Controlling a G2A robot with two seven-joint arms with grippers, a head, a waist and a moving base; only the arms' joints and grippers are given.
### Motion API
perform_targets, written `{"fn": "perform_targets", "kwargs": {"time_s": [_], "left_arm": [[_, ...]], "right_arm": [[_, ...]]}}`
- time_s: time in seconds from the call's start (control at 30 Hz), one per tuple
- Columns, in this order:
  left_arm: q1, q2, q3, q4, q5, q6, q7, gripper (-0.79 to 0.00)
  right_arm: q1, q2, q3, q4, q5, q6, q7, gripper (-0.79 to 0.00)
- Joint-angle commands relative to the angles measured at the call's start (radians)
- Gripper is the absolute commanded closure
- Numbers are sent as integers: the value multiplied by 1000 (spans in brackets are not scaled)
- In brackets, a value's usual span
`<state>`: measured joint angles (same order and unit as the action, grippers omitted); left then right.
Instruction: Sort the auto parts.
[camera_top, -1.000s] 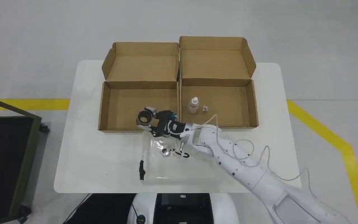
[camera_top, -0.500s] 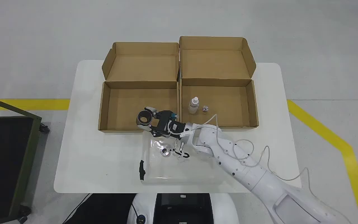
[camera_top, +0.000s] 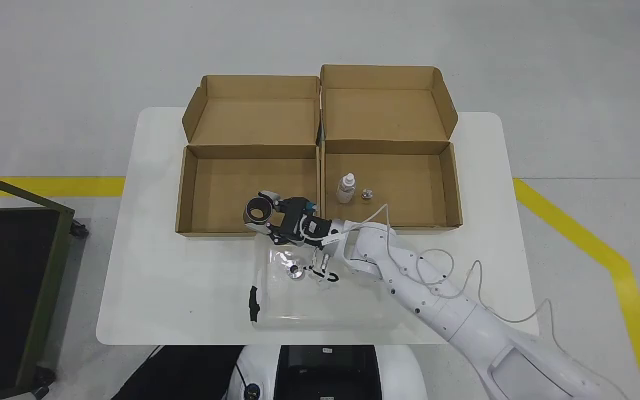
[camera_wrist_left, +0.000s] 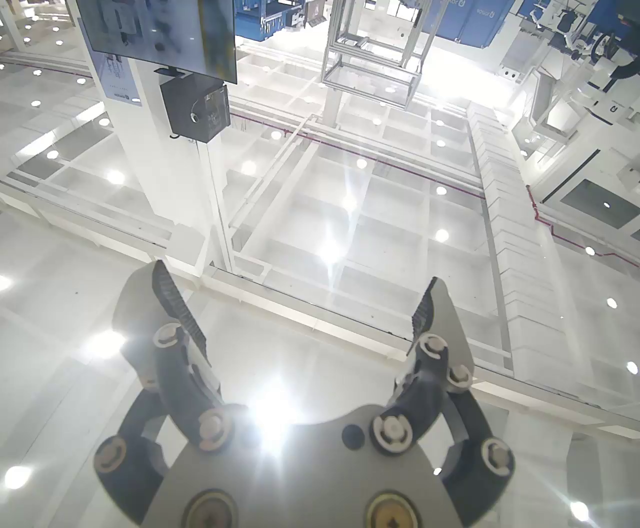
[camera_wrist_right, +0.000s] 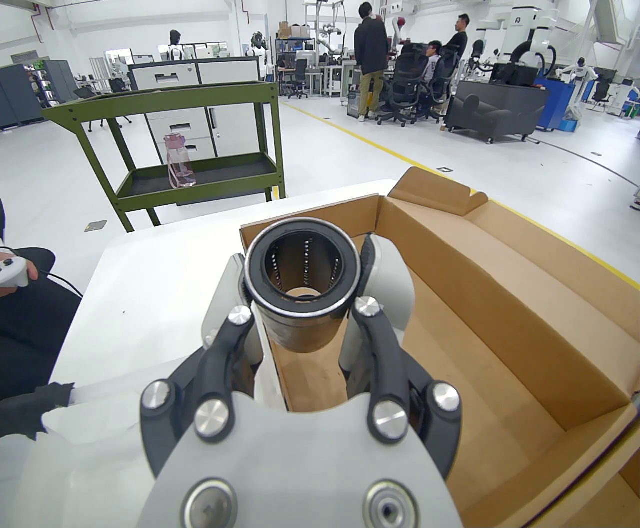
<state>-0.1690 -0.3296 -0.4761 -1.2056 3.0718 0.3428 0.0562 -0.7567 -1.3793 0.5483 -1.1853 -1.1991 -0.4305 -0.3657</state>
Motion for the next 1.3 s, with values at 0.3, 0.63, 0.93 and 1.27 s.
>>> {"fn": "perform_targets", "kwargs": {"time_s": [0.3,0.63,0.93,1.27], "left_arm": [[0,0,0,0,0,0,0,-785],[0,0,0,0,0,0,0,-785],[0,0,0,0,0,0,0,-785],[0,0,0,0,0,0,0,-785]], "right_arm": [[0,0,0,0,0,0,0,0],[0,0,0,0,0,0,0,0],[0,0,0,0,0,0,0,0],[-38,11,50,-102,-33,11,57,0]]}}
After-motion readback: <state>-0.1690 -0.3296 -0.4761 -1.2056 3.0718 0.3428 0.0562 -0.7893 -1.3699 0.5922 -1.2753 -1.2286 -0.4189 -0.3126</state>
